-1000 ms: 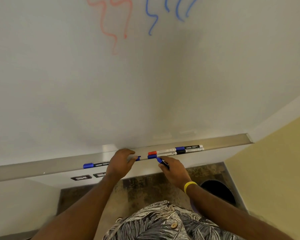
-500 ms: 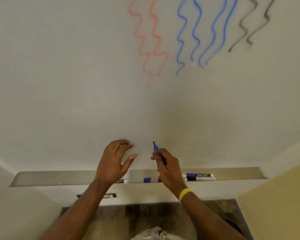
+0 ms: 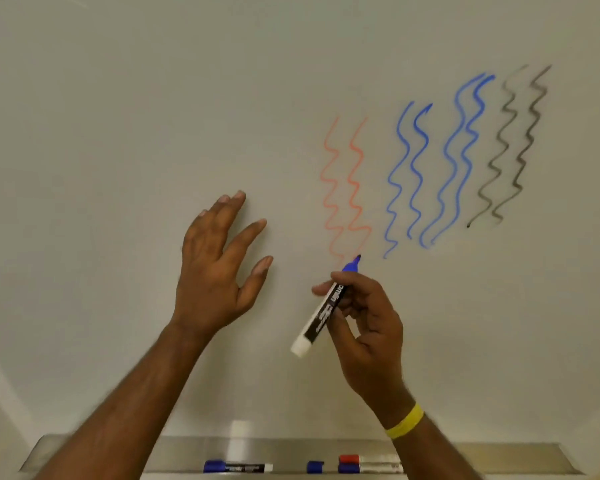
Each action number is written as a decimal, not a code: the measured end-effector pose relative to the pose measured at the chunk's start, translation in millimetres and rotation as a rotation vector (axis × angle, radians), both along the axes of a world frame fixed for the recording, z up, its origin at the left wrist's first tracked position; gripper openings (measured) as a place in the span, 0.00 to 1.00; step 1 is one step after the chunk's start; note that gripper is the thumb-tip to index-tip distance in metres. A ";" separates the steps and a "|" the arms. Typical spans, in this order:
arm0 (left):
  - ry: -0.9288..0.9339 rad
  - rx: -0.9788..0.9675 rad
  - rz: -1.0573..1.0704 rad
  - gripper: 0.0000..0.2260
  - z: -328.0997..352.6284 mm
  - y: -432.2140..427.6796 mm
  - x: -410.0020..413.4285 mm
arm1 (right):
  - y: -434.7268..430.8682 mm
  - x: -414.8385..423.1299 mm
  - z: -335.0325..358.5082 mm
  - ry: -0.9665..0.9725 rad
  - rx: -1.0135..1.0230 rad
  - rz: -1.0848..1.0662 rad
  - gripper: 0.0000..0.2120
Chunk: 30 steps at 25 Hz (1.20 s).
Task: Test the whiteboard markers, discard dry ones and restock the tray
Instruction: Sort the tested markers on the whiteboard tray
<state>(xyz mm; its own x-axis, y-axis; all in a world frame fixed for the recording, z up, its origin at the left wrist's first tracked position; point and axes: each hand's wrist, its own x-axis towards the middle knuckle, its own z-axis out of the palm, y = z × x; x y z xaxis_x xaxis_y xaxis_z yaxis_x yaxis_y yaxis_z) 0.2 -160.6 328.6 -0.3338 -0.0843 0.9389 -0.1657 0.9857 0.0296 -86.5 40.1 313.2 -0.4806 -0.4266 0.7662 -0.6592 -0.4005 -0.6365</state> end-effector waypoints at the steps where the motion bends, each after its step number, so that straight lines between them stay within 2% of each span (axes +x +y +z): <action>1: 0.012 -0.012 0.005 0.19 11.6 -4.1 -2.5 | -6.0 0.3 11.7 0.014 -0.016 -0.027 0.10; 4: 0.065 -0.036 0.009 0.20 43.0 -12.4 -8.9 | -23.5 -0.5 52.4 0.103 -0.054 -0.063 0.02; 8: 0.151 -0.020 0.020 0.22 53.3 -14.4 -25.5 | -51.5 -6.9 102.4 0.199 -0.096 -0.149 0.13; 13: 0.169 -0.108 0.117 0.27 32.8 -23.9 -39.2 | -86.1 -20.5 132.2 0.349 -0.176 -0.322 0.13; 19: 0.180 -0.122 0.131 0.28 30.6 -26.5 -40.8 | -92.1 -26.5 115.7 0.409 -0.158 -0.386 0.13; 22: 0.185 -0.125 0.135 0.28 28.8 -27.4 -39.9 | -89.7 -26.0 99.7 0.370 -0.149 -0.387 0.13; 24: 0.178 -0.129 0.137 0.29 28.7 -27.5 -40.8 | -89.3 -22.6 88.1 0.450 -0.096 -0.422 0.14; 27: 0.180 -0.128 0.143 0.28 28.5 -27.8 -41.3 | -86.4 -23.6 73.6 0.363 -0.096 -0.396 0.15; 30: 0.183 -0.130 0.141 0.27 27.7 -27.1 -40.2 | -80.7 -24.1 57.2 0.371 -0.058 -0.389 0.15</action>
<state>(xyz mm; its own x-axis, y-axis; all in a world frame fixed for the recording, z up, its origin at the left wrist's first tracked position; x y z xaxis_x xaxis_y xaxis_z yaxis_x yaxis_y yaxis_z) -40.1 -187.7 356.4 -0.1509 0.0072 0.9885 -0.3054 0.9507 -0.0535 -110.6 -40.6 370.4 -0.2870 -0.2234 0.9315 -0.9423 -0.1093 -0.3166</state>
